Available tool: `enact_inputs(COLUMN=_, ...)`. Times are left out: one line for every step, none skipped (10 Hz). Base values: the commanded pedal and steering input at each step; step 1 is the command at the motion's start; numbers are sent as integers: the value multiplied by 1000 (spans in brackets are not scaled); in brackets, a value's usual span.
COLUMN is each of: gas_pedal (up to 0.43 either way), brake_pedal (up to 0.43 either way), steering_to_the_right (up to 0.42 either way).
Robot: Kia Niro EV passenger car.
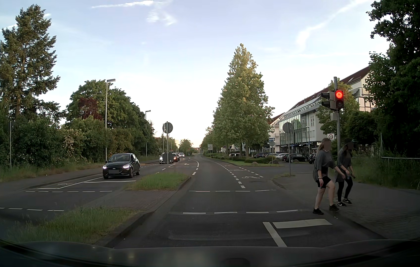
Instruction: Follow the waypoints while adhering to traffic rules and regulations
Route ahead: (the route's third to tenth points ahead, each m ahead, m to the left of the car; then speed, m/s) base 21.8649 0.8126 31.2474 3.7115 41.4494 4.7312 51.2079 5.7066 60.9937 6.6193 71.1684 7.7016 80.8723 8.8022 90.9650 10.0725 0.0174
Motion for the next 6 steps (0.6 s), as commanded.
enact_inputs(gas_pedal=0, brake_pedal=250, steering_to_the_right=11)
enact_inputs(gas_pedal=0, brake_pedal=287, steering_to_the_right=11)
enact_inputs(gas_pedal=0, brake_pedal=317, steering_to_the_right=11)
enact_inputs(gas_pedal=0, brake_pedal=348, steering_to_the_right=11)
enact_inputs(gas_pedal=0, brake_pedal=378, steering_to_the_right=11)
enact_inputs(gas_pedal=0, brake_pedal=409, steering_to_the_right=11)
